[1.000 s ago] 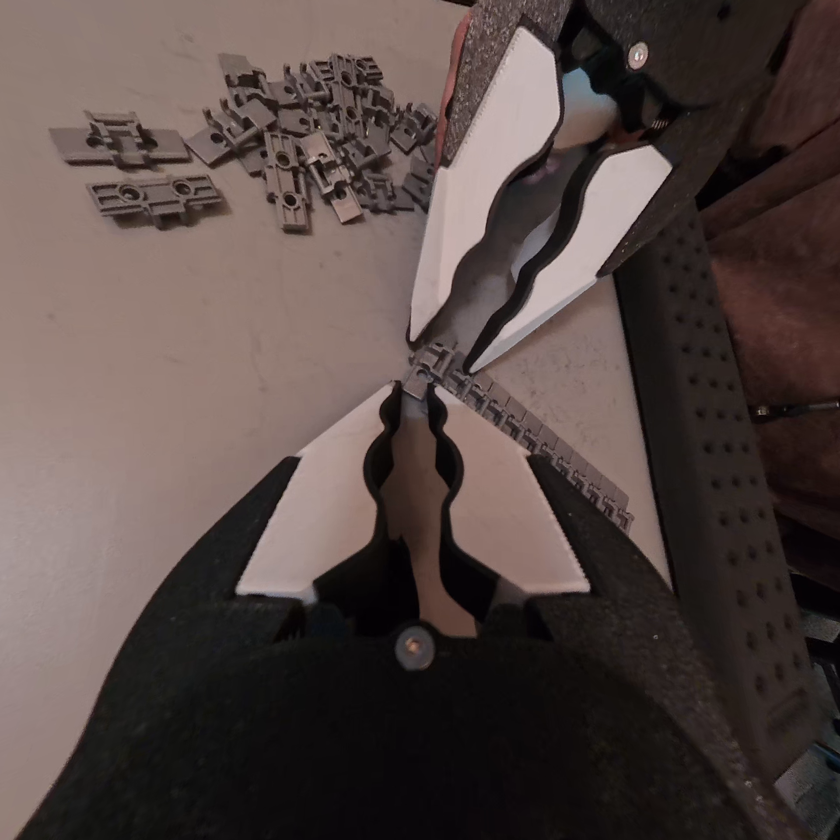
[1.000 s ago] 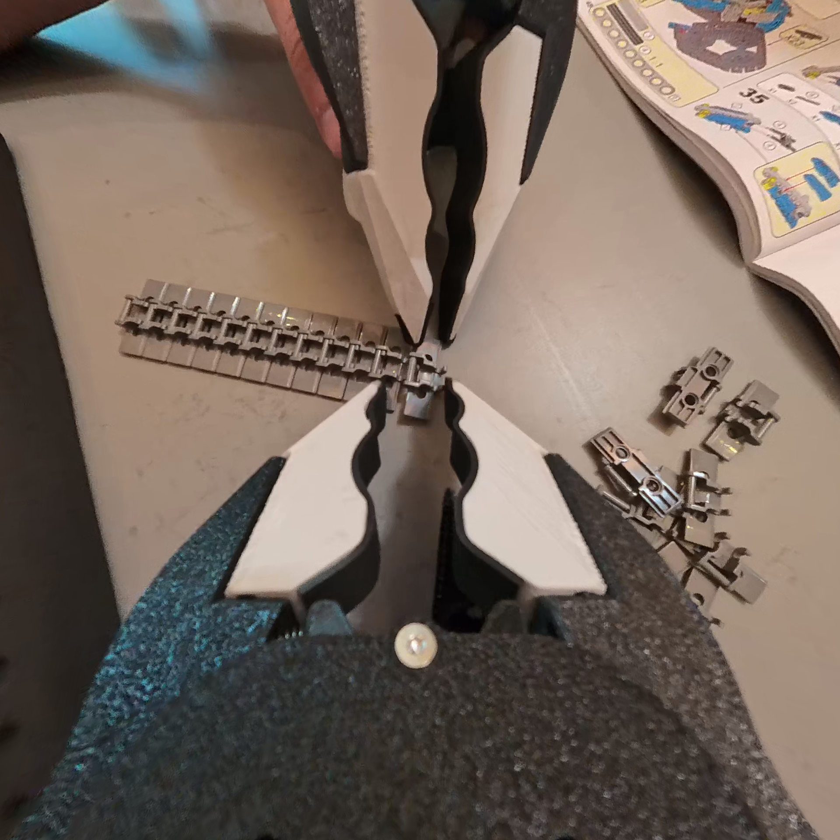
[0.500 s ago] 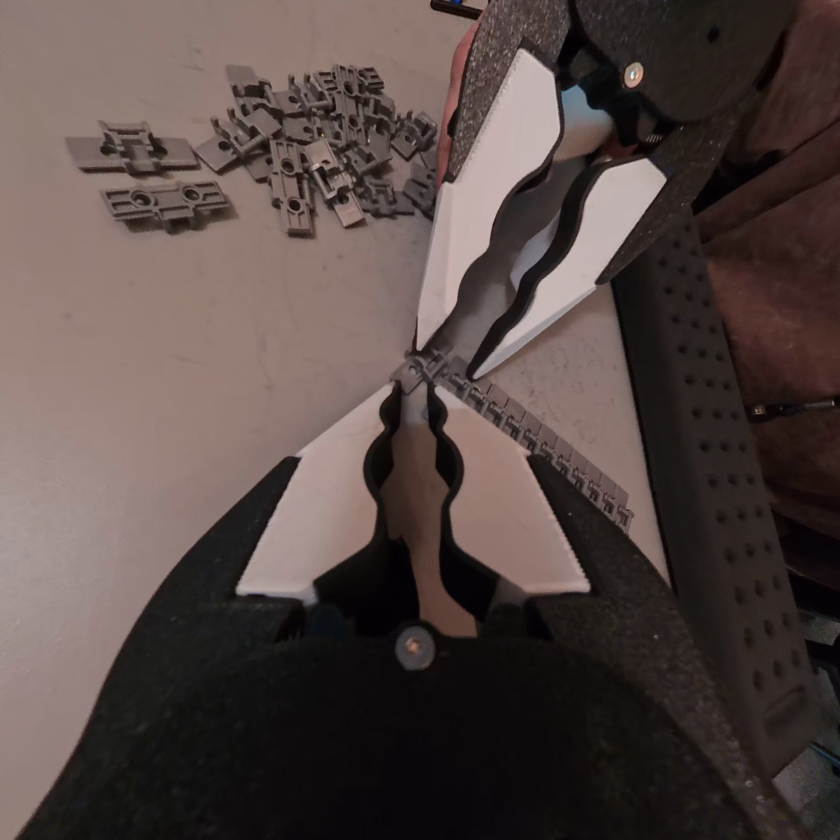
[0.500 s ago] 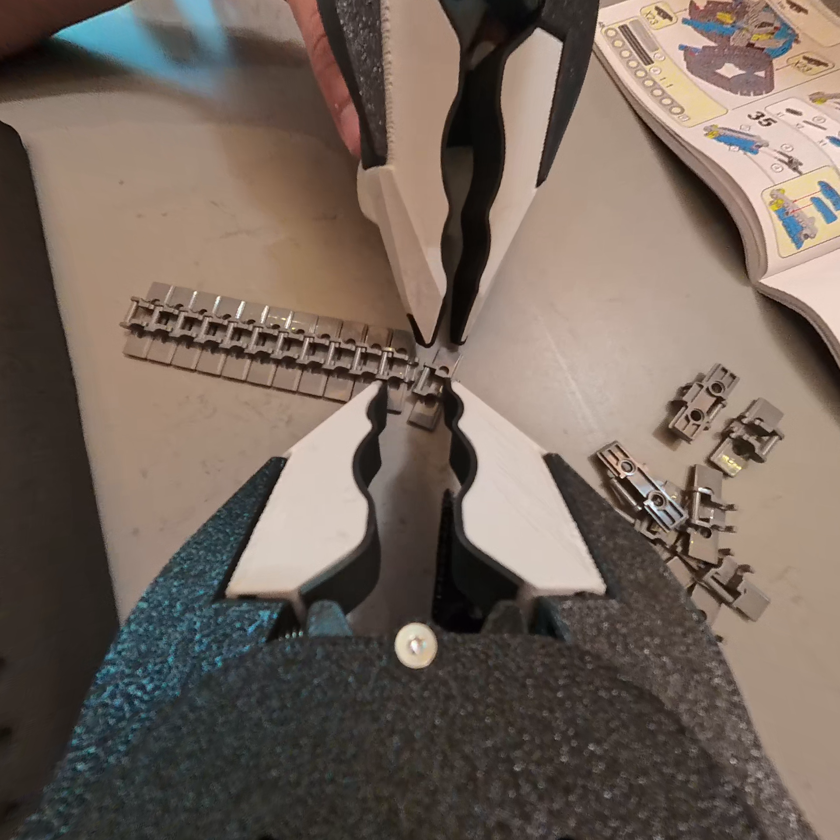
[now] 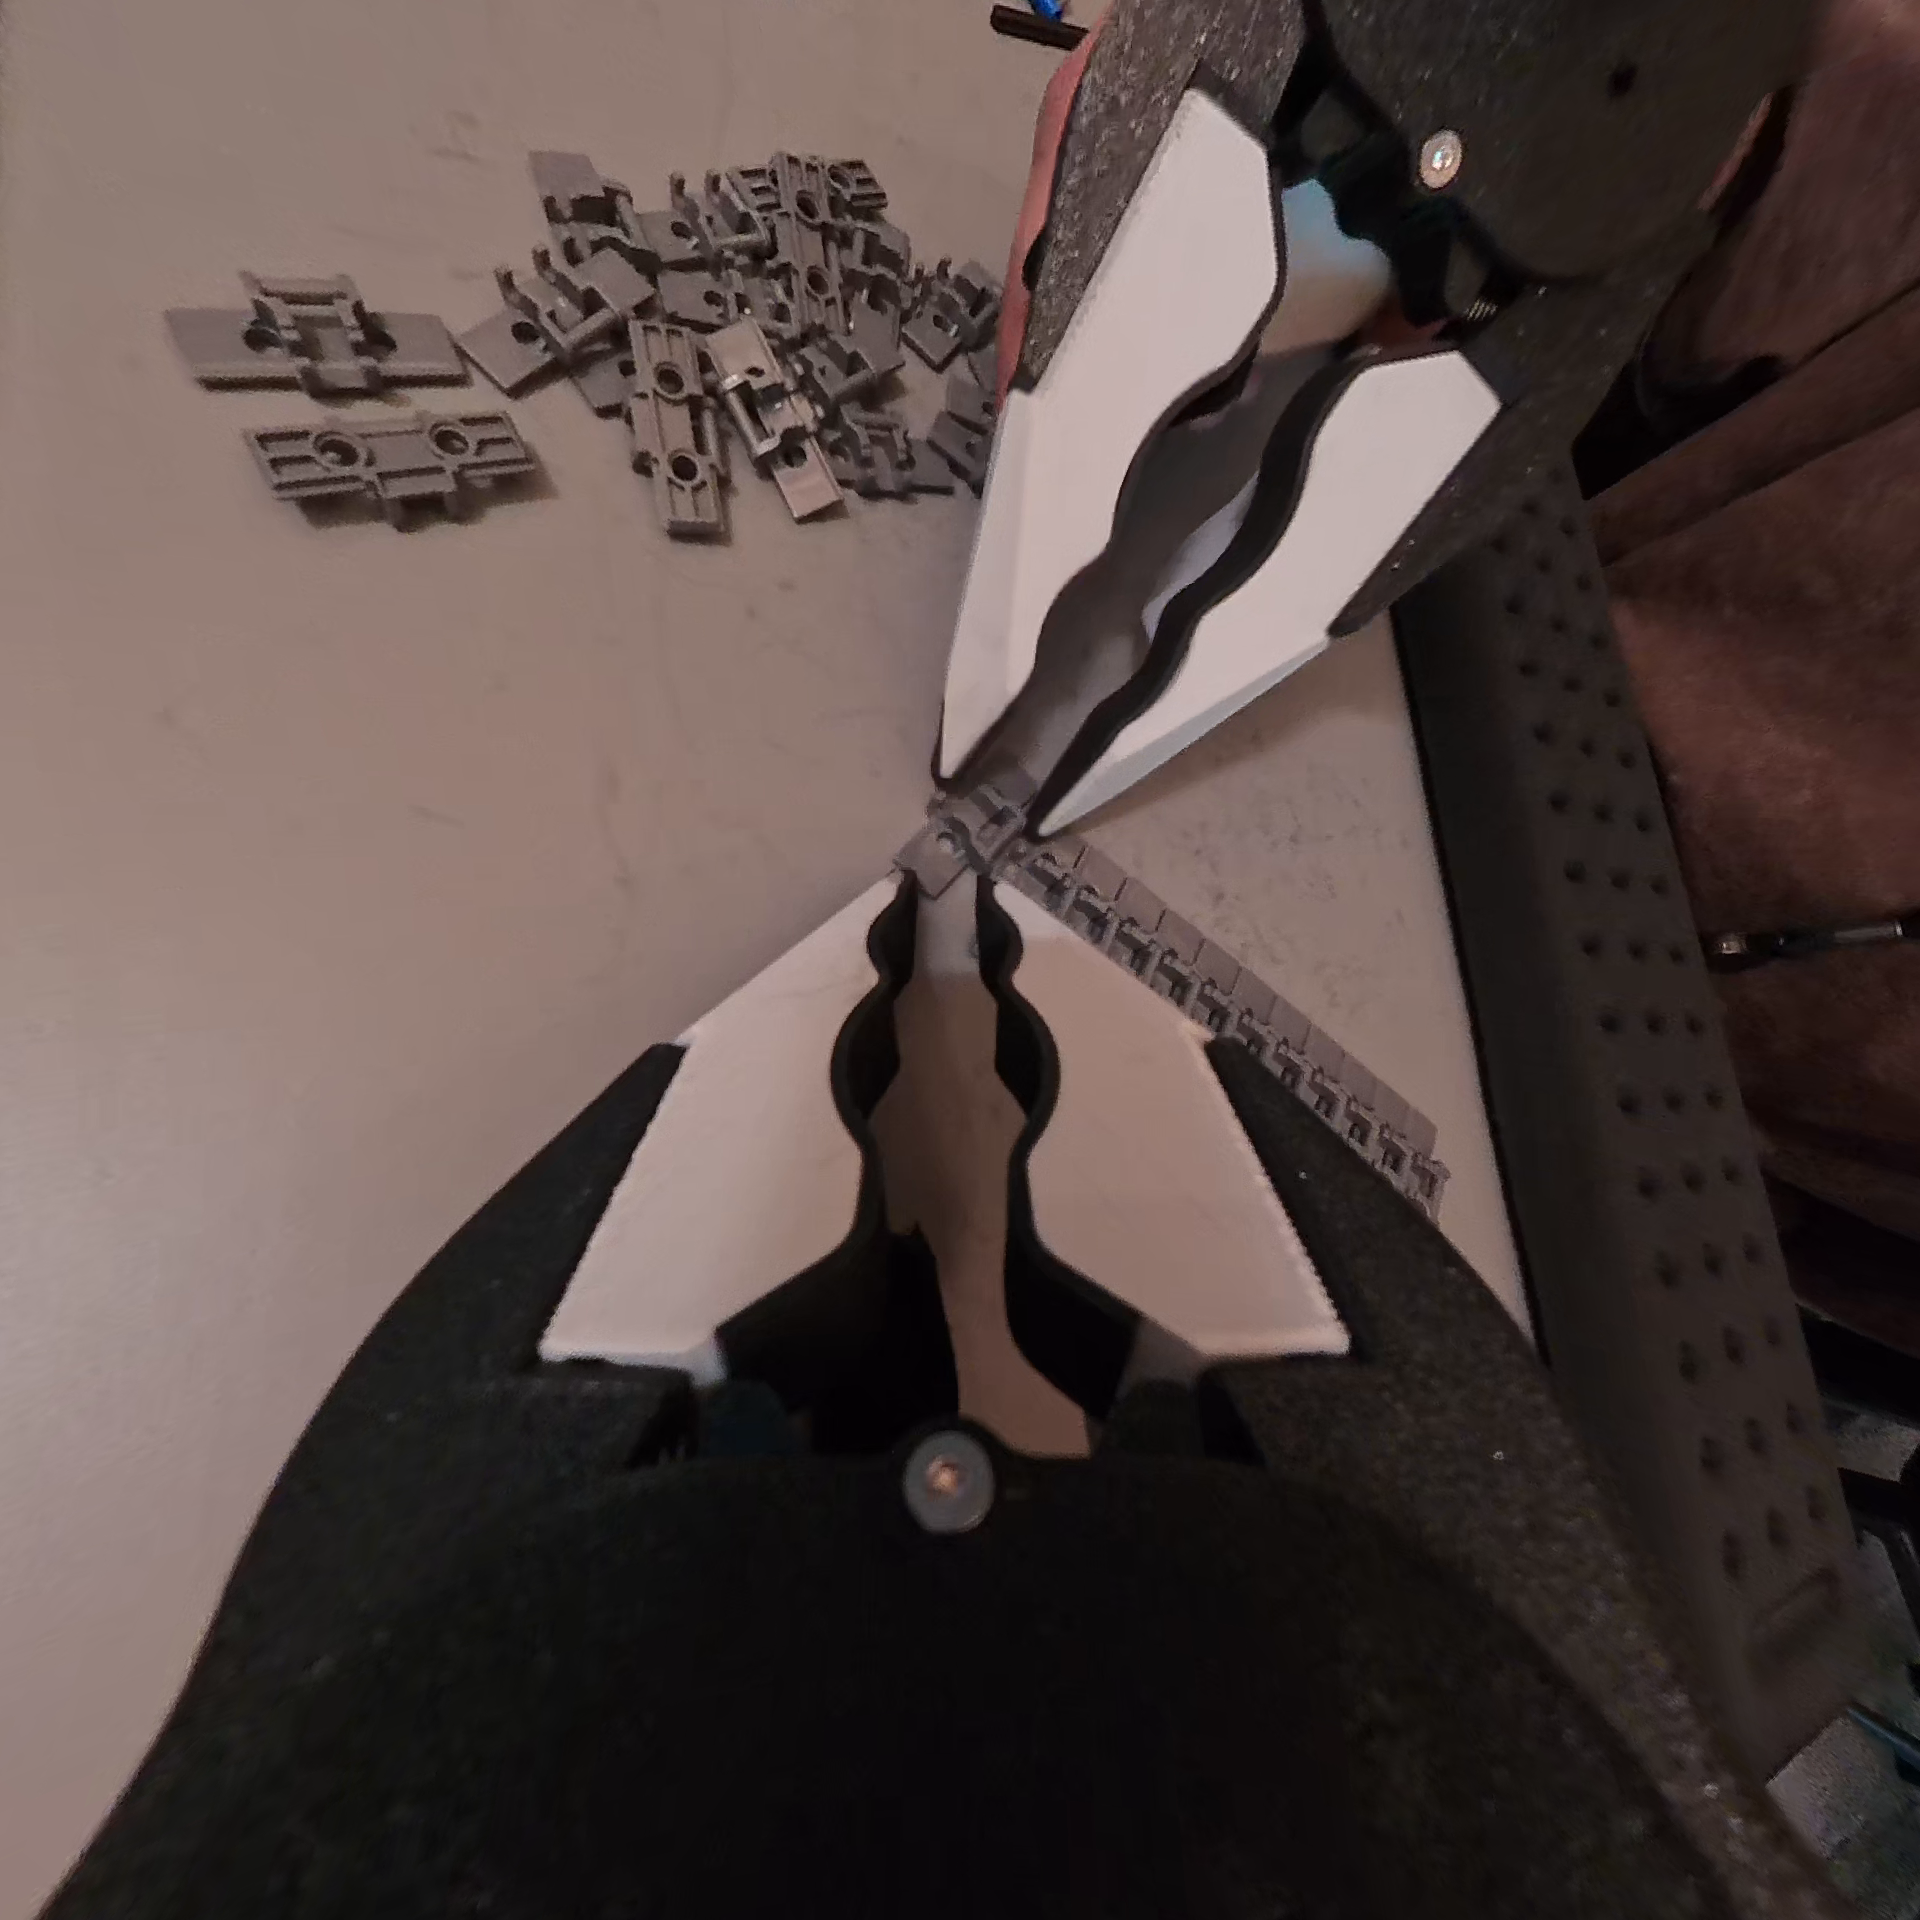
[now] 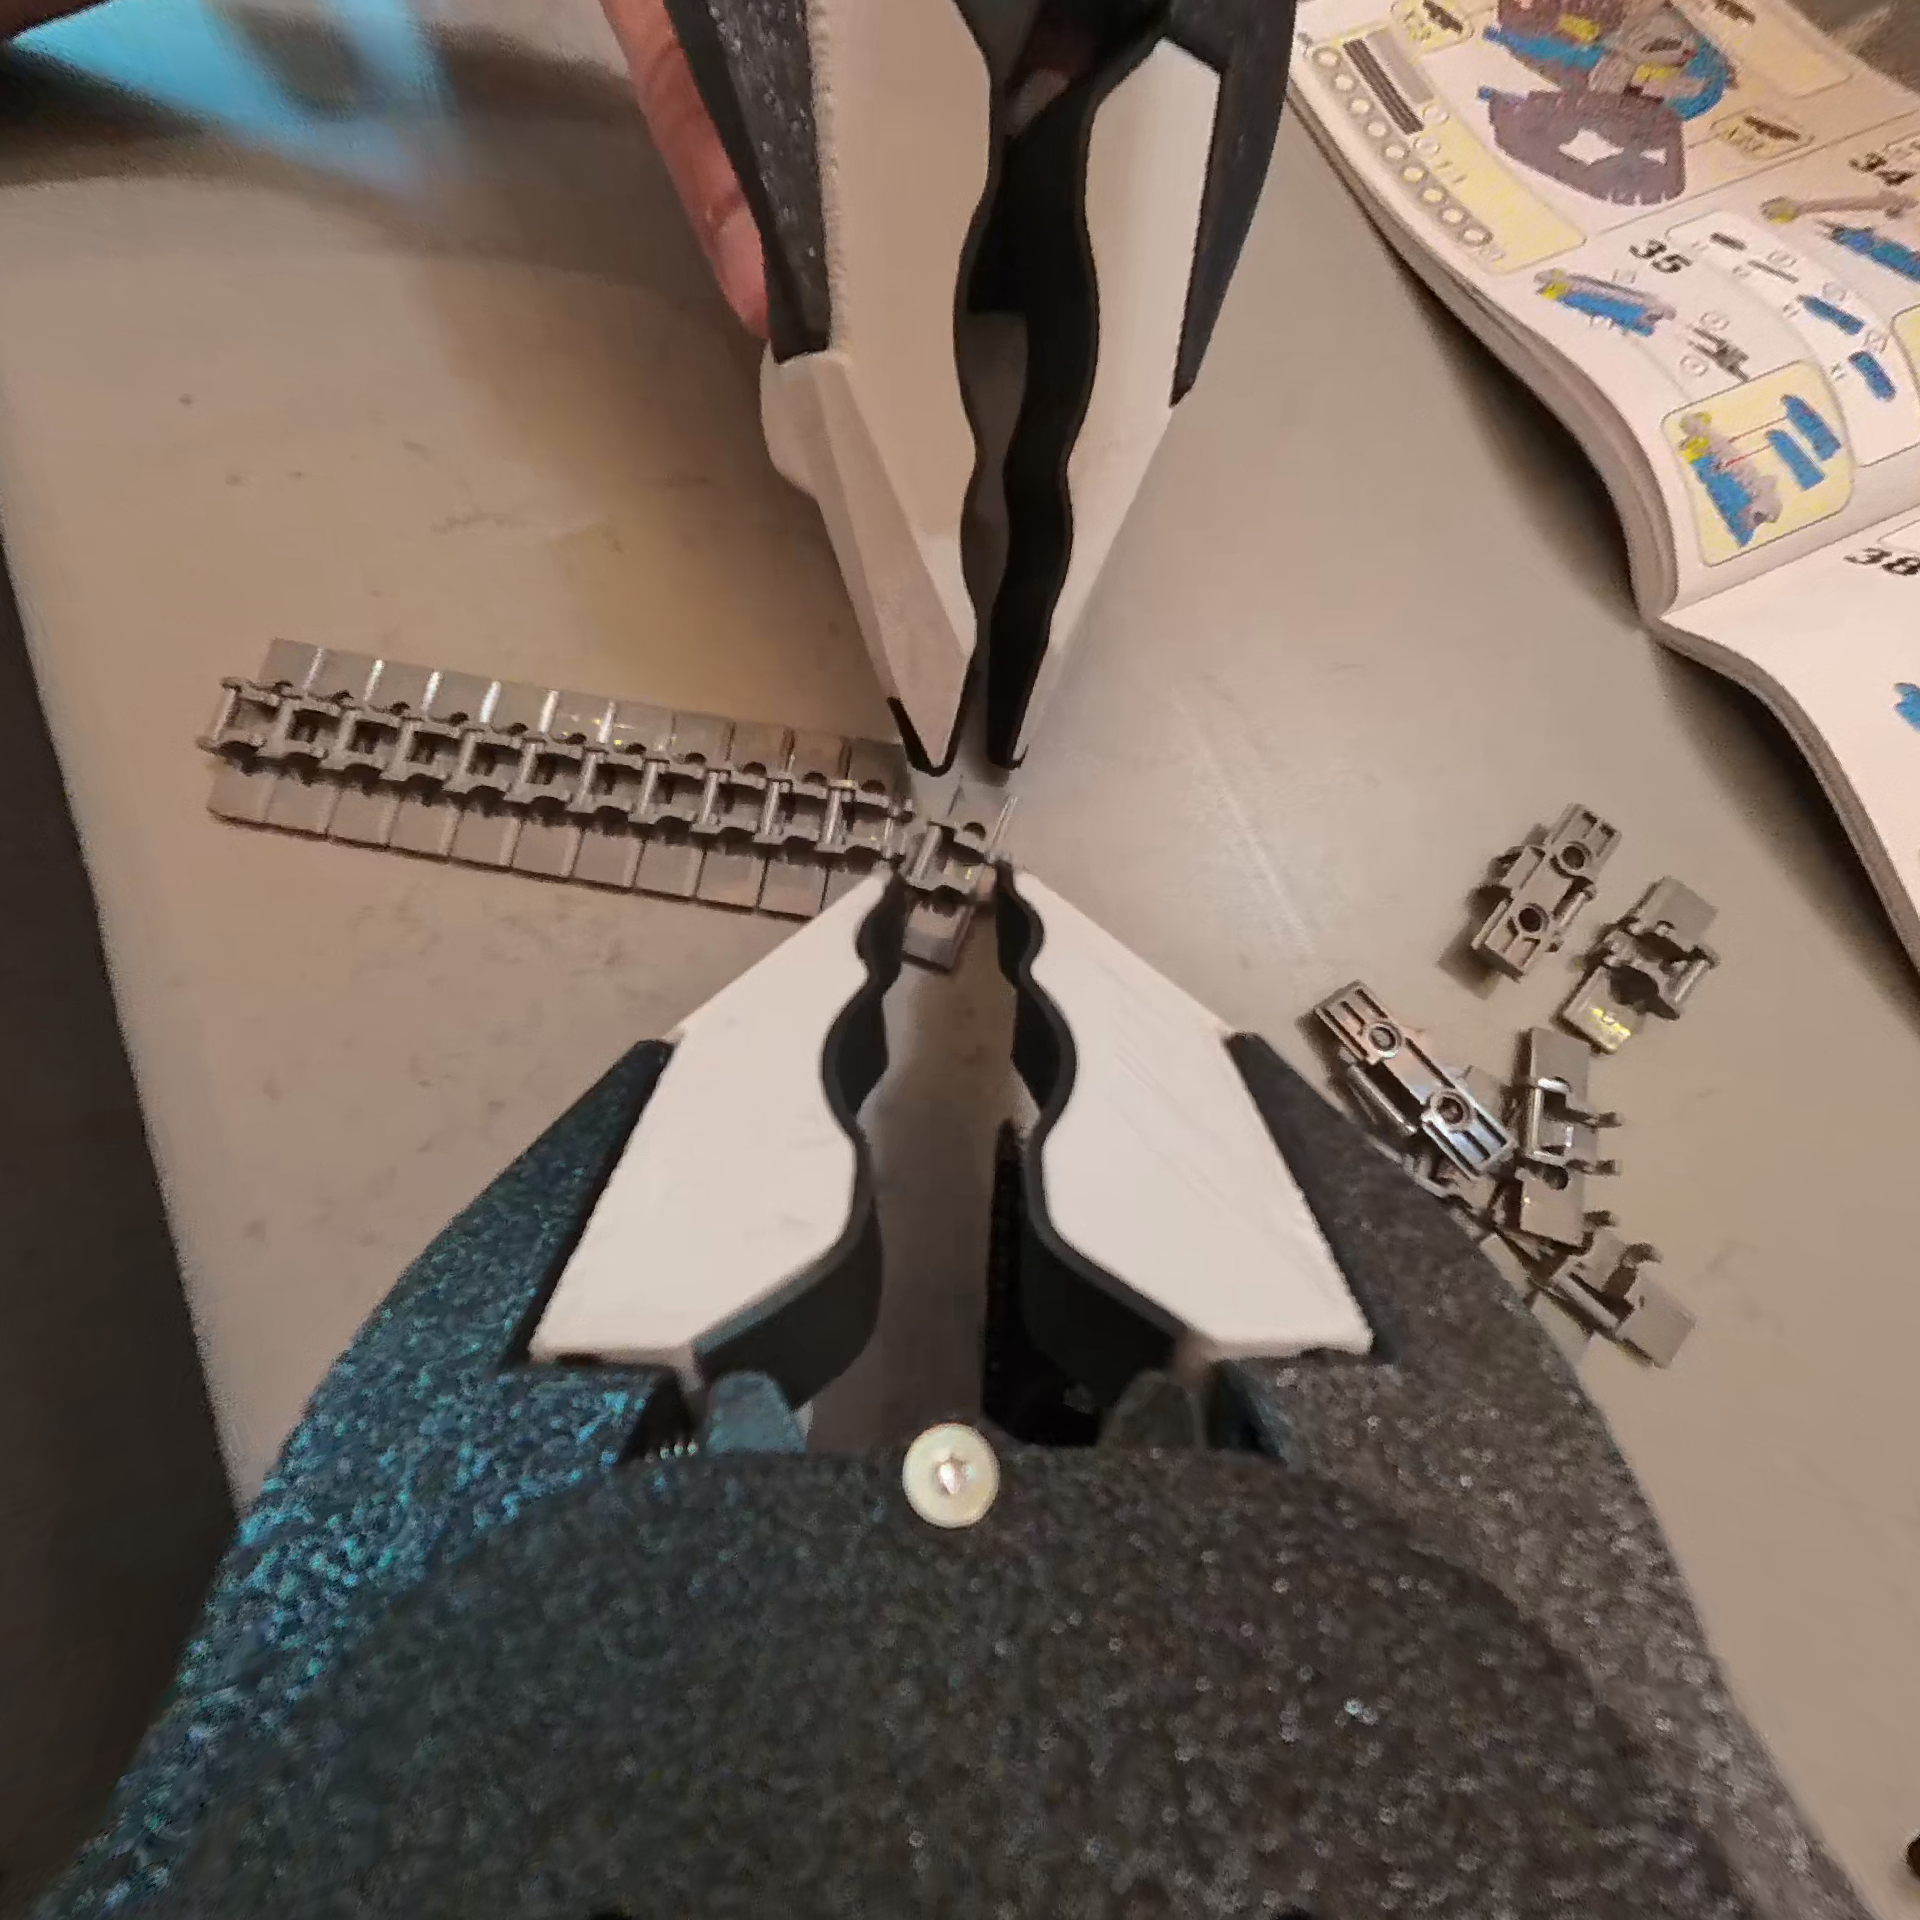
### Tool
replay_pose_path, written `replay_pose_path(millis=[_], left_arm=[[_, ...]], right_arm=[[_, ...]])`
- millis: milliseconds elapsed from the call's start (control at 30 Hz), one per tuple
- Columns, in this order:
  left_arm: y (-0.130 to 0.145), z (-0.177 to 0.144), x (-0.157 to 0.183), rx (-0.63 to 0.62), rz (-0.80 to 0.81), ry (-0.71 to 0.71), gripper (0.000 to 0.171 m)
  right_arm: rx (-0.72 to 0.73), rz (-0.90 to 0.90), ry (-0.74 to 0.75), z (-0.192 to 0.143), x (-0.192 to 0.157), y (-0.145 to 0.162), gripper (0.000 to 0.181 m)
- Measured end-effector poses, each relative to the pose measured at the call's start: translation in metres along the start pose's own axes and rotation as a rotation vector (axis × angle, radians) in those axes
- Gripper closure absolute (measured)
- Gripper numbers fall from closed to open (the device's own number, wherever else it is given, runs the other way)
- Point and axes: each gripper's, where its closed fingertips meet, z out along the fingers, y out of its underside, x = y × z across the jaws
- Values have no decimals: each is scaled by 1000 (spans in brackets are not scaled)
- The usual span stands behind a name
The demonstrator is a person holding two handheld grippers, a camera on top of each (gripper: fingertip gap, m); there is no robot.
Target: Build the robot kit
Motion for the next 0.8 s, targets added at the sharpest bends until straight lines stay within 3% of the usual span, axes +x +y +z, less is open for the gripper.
replay_pose_path(millis=[467, 500, 800], left_arm=[[-8, -5, 7, 40, 2, 29, 161], [-8, -4, 7, 38, 4, 30, 161], [-8, -4, 7, 33, 6, 17, 161]], right_arm=[[47, -87, -37, -4, -5, -10, 171], [54, -106, -42, -5, -7, -11, 180], [45, -130, -41, -4, -4, -7, 179]])
